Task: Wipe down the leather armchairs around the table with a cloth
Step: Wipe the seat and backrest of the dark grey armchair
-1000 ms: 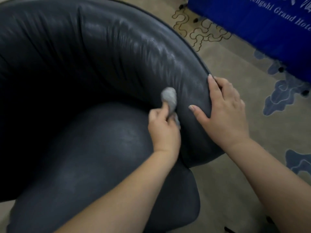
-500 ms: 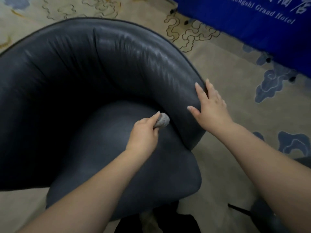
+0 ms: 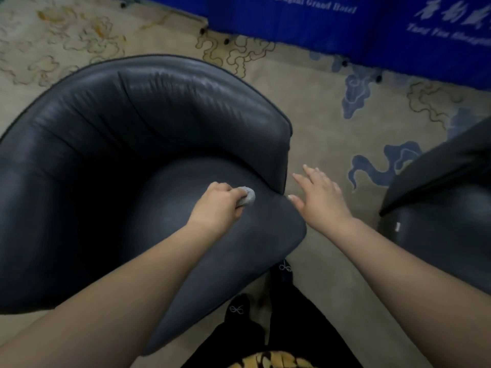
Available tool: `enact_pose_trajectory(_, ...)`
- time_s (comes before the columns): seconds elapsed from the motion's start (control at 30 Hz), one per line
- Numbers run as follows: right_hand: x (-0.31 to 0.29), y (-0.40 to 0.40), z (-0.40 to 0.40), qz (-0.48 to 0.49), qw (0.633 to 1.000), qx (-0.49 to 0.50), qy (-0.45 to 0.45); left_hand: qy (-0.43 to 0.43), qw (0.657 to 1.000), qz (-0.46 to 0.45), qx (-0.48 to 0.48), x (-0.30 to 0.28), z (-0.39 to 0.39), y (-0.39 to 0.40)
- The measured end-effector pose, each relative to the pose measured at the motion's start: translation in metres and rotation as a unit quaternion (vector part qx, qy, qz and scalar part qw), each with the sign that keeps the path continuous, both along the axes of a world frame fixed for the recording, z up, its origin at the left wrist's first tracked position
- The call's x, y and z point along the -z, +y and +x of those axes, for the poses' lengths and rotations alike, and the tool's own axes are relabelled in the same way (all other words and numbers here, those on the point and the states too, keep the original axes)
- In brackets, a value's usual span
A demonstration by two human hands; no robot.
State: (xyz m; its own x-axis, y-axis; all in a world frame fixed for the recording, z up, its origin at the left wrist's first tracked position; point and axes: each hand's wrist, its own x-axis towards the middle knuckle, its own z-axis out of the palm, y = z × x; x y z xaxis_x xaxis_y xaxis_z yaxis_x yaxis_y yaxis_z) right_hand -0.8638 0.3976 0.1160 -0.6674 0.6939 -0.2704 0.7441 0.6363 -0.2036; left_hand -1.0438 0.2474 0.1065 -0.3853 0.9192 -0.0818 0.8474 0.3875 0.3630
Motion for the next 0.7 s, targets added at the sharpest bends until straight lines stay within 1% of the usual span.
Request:
enact_pose_trajectory(0.07, -0.009, -0.02, 0.017, -0.005, 1.0, 0.03, 0.004, 0.041, 0.998, 0.004, 0.054, -0.017, 0.012, -0.008)
enact_pose_trajectory(0.13, -0.02, -0.037, 0.034, -0.008, 0.998, 0.062, 0.015, 0.098, 0.987, -0.008, 0.128, -0.03, 0.025, -0.012)
enact_pose_trajectory(0.2, -0.031, -0.049, 0.054, -0.001, 0.995, 0.092, 0.028, 0.135, 0.976, 0.01, 0.17, -0.039, 0.037, -0.009)
enact_pose_trajectory(0.33, -0.051, -0.062, 0.101, 0.019, 0.987, 0.156, 0.031, 0.147, 0.96, 0.037, 0.236, -0.061, 0.072, 0.005)
enact_pose_trajectory(0.43, -0.063, -0.072, 0.141, 0.022, 0.977, 0.21, 0.029, 0.178, 0.94, 0.042, 0.287, -0.075, 0.108, 0.022)
enact_pose_trajectory(0.5, -0.067, -0.078, 0.171, 0.026, 0.97, 0.242, 0.028, 0.195, 0.927, 0.046, 0.318, -0.083, 0.137, 0.035)
enact_pose_trajectory(0.6, -0.07, -0.083, 0.222, 0.029, 0.957, 0.288, 0.017, 0.198, 0.906, 0.047, 0.371, -0.091, 0.188, 0.051)
enact_pose_trajectory(0.7, -0.071, -0.083, 0.275, 0.021, 0.945, 0.326, 0.007, 0.214, 0.877, 0.042, 0.427, -0.092, 0.242, 0.069)
